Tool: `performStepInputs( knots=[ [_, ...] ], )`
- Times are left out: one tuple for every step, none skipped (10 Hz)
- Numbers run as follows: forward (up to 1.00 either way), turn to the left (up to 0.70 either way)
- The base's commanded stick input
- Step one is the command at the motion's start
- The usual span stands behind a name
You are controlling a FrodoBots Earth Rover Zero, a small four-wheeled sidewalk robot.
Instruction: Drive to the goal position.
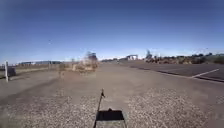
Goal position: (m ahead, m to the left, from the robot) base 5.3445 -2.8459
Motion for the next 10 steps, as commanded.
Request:
performStepInputs(
  knots=[
    [0.7,0.0],
    [0.41,0.0],
    [0.09,0.0],
    [0.0,0.0],
    [0.0,0.0],
    [0.0,0.0],
    [0.0,0.0],
    [0.0,0.0],
    [0.0,0.0],
    [0.0,0.0]
  ],
)
